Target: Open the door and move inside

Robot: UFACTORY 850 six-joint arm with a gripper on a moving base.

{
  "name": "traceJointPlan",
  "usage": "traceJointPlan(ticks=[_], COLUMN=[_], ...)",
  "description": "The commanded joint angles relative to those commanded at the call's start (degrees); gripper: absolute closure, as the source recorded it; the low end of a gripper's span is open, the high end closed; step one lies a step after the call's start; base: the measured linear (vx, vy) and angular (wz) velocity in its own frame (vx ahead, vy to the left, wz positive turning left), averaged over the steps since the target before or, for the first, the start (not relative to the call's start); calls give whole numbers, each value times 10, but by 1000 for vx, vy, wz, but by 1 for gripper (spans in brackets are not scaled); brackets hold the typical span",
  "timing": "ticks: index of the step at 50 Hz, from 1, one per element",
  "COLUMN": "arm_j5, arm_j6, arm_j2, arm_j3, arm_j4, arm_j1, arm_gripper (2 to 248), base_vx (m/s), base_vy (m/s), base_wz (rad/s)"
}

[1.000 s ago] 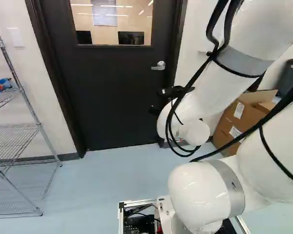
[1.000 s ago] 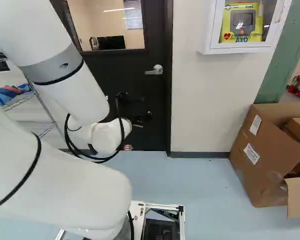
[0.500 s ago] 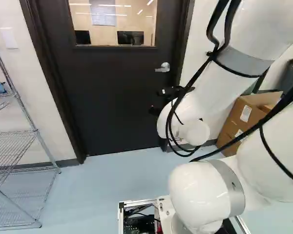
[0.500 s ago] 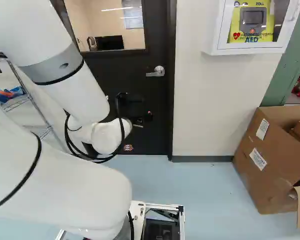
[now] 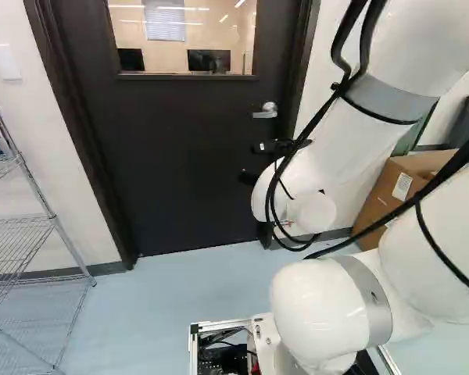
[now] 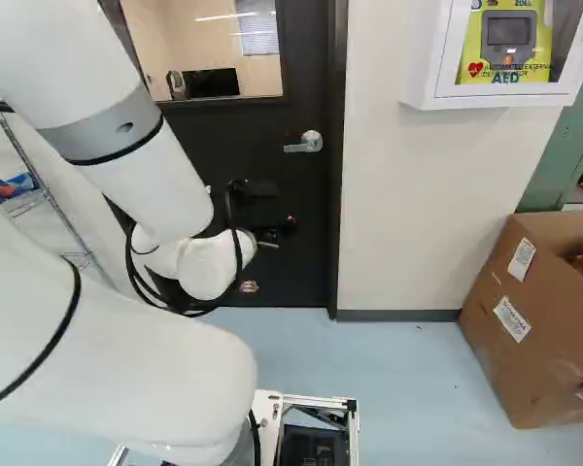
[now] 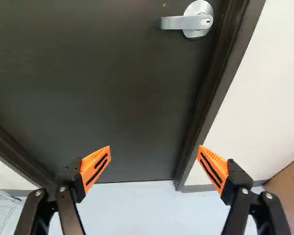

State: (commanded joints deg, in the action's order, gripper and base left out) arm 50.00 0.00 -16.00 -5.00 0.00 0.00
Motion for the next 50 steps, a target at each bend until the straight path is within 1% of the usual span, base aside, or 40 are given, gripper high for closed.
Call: traceJointPlan(ticks=[44,50], arm_j5=[0,0], arm_j6=[0,0], arm_j2=[0,5], arm_j3=[0,-4], arm_j4=[0,0], arm_j1=[0,0], arm_gripper=[3,3], base_vx=[64,19], base_vy=[1,1], base_wz=[-7,-3])
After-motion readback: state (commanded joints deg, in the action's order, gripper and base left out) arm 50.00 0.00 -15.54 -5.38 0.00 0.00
